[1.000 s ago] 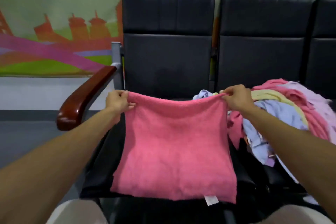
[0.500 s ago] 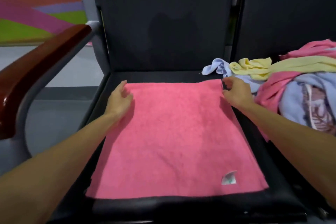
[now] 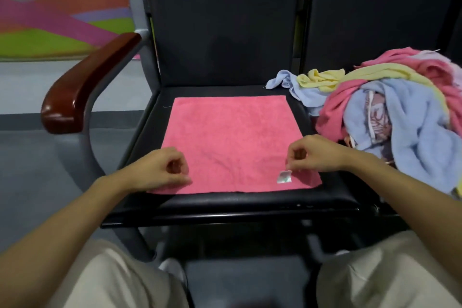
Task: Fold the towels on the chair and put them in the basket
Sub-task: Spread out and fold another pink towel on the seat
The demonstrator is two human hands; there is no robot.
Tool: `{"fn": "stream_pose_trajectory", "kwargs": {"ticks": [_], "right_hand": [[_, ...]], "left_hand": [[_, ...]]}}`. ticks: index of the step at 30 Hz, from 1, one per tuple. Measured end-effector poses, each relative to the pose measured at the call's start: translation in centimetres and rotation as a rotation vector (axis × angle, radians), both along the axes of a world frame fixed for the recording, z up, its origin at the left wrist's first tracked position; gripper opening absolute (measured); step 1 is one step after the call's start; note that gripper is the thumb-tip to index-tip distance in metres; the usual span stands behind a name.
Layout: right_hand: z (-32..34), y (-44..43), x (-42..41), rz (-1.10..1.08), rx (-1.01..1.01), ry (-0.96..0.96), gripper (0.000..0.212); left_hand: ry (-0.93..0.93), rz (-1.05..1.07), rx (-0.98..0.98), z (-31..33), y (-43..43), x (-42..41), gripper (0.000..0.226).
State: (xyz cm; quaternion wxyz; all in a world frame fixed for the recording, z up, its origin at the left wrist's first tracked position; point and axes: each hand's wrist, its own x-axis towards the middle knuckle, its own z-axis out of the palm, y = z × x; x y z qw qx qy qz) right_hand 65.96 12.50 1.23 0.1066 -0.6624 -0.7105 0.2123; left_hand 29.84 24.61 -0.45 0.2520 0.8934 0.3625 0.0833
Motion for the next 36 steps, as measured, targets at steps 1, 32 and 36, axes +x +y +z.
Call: {"fn": "stream_pose_trajectory", "kwargs": {"ticks": [1,32,36], "right_hand": [[-0.1,-0.8,0.1,0.008,-0.017,0.006,0.012],[-0.7,0.7,1.2,0.083,-0.026,-0.21,0.021],[-1.2,1.0,1.3,-0.05,-0.099,-0.125,0.018]], "left_hand": [[0.048,-0.031,-0.016,-0.1,-0.2,-0.9,0.044],[0.121,-0.006,0.073,-1.2,1.3,-0.4,0.01],[-0.042,0.149,0.056,-0.6,1.3,0.9,0.006]]}}
